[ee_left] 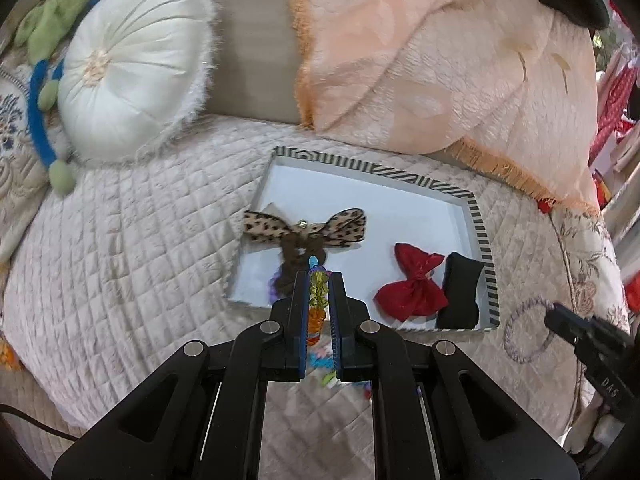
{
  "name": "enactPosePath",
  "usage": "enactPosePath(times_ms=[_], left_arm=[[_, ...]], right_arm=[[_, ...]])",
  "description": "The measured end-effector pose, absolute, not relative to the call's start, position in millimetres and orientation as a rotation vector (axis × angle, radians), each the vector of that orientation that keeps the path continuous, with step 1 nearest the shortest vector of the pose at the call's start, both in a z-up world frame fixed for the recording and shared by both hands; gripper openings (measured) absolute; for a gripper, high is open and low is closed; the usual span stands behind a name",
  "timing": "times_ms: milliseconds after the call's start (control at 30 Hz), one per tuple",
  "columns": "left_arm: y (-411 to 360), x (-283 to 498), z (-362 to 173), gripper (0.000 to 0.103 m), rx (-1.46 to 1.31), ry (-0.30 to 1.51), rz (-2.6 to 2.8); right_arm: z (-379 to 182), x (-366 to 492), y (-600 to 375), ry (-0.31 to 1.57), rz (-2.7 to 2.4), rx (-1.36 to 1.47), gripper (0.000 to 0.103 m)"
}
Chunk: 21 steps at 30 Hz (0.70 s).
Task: Organize jewelry
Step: 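Lower the orange bracelet into the tray with the left tool while the right tool releases the grey bracelet inside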
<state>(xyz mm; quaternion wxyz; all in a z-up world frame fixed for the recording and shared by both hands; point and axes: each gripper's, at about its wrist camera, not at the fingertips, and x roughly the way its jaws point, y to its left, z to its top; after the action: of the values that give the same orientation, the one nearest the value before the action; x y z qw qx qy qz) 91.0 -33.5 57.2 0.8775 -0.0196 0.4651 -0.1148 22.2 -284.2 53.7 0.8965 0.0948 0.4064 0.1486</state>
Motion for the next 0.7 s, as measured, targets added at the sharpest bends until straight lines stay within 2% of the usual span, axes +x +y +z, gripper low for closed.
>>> enactPosePath(times_ms=[400,700], left_arm=[[-83,126,32,0.008,0.032,0.993,-0.242],[-100,149,2,0.008,0.032,1.042,-0.246]], right_arm=[[45,96,-285,0.862,0.264,0.183,0.007],[7,152,-295,0.924,0.228,0.241,0.007]])
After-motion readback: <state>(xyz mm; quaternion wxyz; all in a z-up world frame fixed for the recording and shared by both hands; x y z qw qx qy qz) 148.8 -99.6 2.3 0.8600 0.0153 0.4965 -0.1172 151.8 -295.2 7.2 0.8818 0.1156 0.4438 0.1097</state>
